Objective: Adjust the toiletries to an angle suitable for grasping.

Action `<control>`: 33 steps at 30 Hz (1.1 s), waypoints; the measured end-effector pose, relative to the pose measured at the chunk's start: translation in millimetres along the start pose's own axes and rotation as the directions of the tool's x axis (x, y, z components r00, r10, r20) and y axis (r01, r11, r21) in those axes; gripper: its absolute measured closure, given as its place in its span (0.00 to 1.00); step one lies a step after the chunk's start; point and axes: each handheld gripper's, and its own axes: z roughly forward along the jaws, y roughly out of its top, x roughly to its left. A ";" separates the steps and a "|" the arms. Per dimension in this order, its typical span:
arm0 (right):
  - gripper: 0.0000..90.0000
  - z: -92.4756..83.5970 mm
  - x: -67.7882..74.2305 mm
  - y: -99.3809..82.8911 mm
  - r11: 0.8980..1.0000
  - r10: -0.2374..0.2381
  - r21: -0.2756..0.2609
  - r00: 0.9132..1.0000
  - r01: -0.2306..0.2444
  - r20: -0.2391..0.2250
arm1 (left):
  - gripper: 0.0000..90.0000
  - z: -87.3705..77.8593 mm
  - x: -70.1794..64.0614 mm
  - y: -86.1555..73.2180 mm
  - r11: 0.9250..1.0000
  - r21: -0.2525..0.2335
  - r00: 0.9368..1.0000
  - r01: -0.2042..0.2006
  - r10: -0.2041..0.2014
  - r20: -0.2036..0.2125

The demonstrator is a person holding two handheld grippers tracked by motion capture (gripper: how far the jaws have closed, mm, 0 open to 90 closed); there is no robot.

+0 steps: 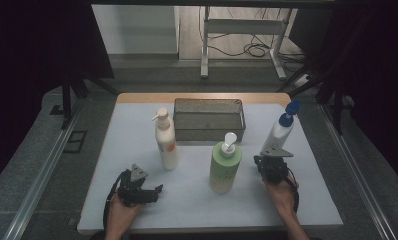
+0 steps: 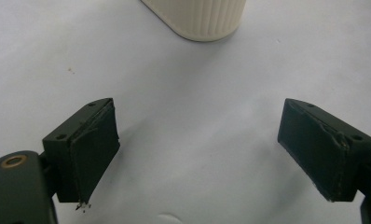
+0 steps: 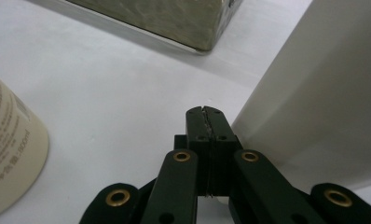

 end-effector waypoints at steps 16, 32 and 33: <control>1.00 -22.9 -25.4 -19.6 1.000 0.016 0.000 1.000 -0.016 -0.020 | 0.13 0.3 1.1 -0.6 1.000 0.009 1.000 0.002 -0.002 -0.004; 0.99 -37.6 -49.2 -35.2 1.000 0.025 0.009 0.999 -0.024 -0.030 | 0.13 1.1 0.4 -0.4 1.000 0.014 1.000 -0.002 0.002 -0.006; 0.99 -37.9 -50.4 -35.9 1.000 0.026 0.011 0.999 -0.025 -0.031 | 0.13 1.0 0.3 -0.3 1.000 0.013 1.000 -0.003 0.003 -0.006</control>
